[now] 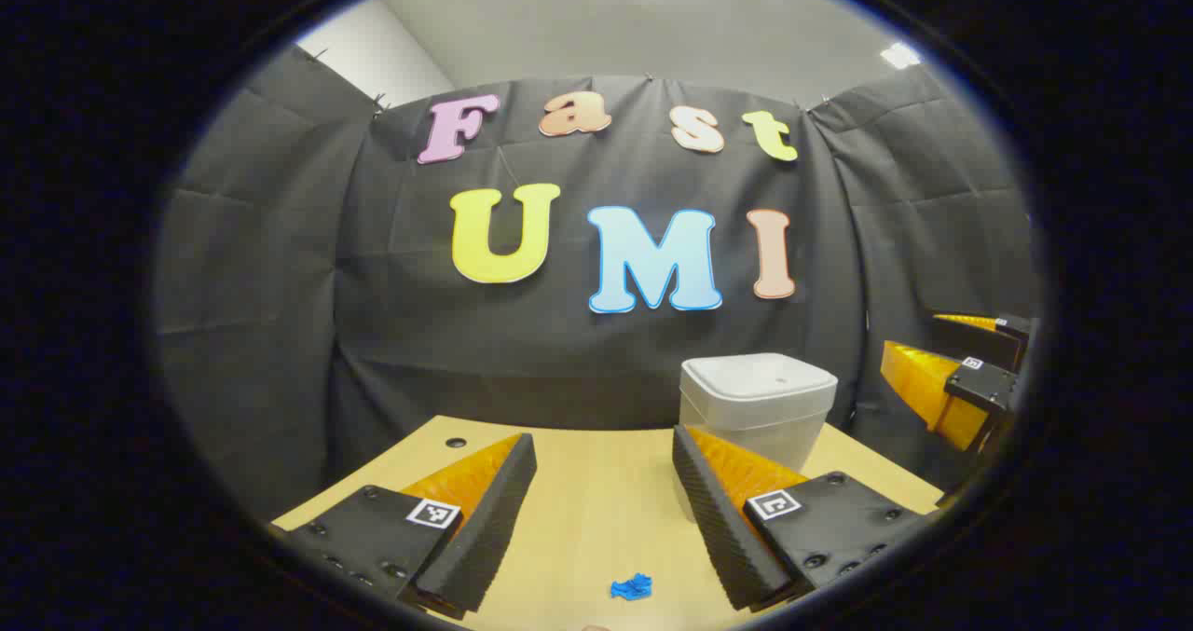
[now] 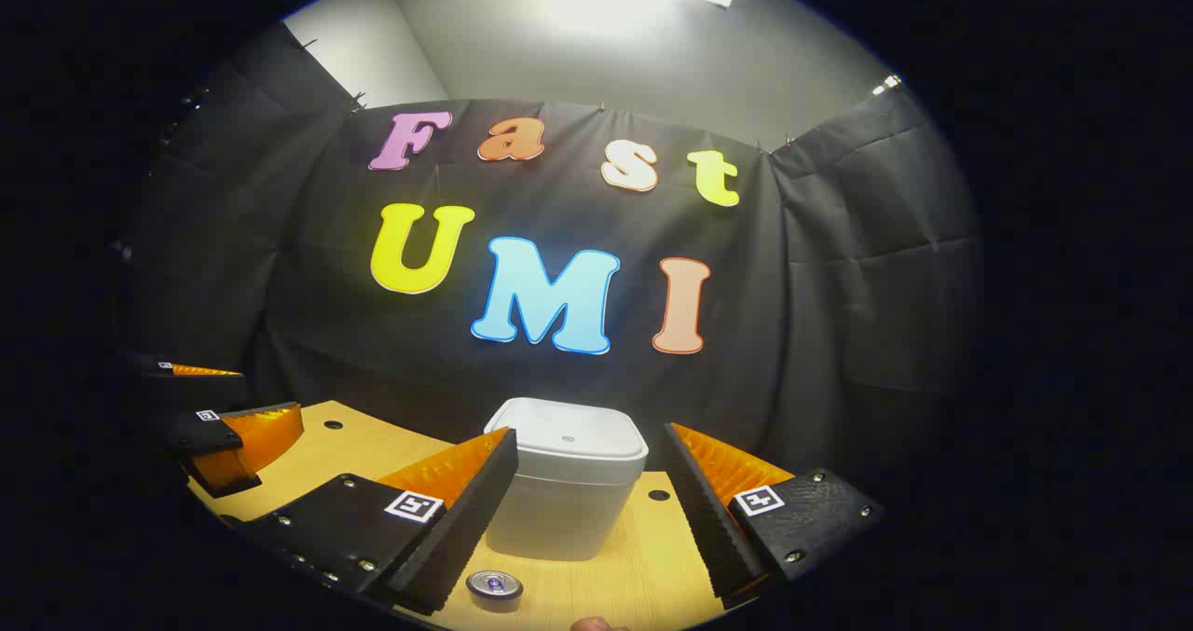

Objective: Press the lid of the desktop garbage bin to open it, pick up the crumpled paper on the desktop and throw it into the bin, then pick up the pop can on the desktop and drop it into the bin, and finally close the garbage bin lid.

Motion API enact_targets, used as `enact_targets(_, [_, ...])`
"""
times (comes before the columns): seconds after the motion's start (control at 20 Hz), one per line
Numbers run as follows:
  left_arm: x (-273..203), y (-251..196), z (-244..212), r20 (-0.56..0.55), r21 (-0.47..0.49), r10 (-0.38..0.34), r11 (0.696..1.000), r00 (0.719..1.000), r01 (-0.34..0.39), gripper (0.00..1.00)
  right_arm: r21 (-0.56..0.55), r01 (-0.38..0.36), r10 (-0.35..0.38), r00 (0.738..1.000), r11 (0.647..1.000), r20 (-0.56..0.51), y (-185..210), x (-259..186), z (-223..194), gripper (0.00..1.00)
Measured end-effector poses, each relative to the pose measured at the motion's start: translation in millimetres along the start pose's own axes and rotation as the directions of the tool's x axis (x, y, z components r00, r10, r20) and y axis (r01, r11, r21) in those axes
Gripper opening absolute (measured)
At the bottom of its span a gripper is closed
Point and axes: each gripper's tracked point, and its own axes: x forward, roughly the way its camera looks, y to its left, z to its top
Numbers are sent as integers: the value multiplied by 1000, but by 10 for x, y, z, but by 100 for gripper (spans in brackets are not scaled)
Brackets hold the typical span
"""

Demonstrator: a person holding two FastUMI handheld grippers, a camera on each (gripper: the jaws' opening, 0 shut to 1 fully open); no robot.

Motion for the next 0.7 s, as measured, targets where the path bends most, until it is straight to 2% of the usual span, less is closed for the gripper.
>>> enact_targets(0.15, [18, 78, 4, -3, -27, 26, 999, 1000, -26, 100, 1, -28, 28, 1000, 1000, 6, 21, 136, 14, 98])
enact_targets(0.25, [48, 114, 48, 4, -19, 38, 999, 999, -38, 91, -6, -27, 27, 1000, 1000, 4, -12, 216, -1, 98])
enact_targets(0.3, [75, 112, 29, -2, -16, 37, 999, 999, -37, 99, -8, -19, 19, 1000, 1000, 7, -42, 246, -5, 98])
enact_targets(0.45, [130, 206, 88, 4, -3, 55, 998, 998, -55, 93, -6, -4, 4, 1000, 1000, 8, -72, 325, -6, 98])
enact_targets(0.7, [211, 332, 187, 31, 2, 88, 996, 996, -88, 94, -15, -7, 7, 1000, 1000, 12, -70, 458, -19, 98])
